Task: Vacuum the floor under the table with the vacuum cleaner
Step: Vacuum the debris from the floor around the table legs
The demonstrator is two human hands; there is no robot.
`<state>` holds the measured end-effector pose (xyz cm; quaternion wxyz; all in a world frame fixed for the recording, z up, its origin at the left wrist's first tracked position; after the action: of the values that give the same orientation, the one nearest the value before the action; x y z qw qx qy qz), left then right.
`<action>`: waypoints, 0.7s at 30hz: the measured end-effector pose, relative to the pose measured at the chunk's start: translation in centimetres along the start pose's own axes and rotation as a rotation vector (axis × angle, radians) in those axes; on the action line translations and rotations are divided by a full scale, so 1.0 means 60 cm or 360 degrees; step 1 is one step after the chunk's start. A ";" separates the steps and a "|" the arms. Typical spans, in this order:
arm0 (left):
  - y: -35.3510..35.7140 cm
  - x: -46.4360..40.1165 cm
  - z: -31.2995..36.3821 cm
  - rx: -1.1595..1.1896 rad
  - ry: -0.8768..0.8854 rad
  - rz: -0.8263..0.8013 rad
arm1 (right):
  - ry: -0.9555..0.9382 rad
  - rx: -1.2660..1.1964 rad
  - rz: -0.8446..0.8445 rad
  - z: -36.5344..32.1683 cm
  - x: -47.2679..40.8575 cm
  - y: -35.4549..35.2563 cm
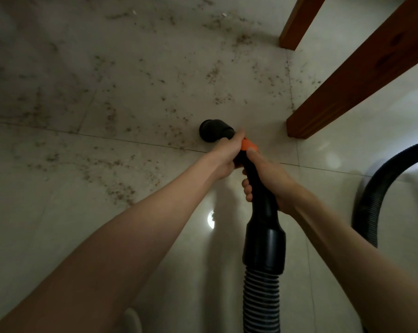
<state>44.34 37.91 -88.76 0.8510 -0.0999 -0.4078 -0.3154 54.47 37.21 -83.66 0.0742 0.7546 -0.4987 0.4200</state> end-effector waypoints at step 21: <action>-0.052 0.012 -0.035 -0.0016 0.0095 0.0250 | 0.0034 0.0140 -0.0253 0.008 0.034 0.021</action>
<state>44.08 34.21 -89.86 0.8845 -0.1263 -0.3715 -0.2525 54.03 34.92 -82.93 0.0794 0.7898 -0.4176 0.4422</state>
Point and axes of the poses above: each hand's wrist, its own x-axis away from the middle knuckle, its own y-axis out of the palm, z = x × y, the point moved 4 cm from there along -x, towards the middle knuckle, and after that the axes turned 15 degrees about z, right-handed, at the moved point
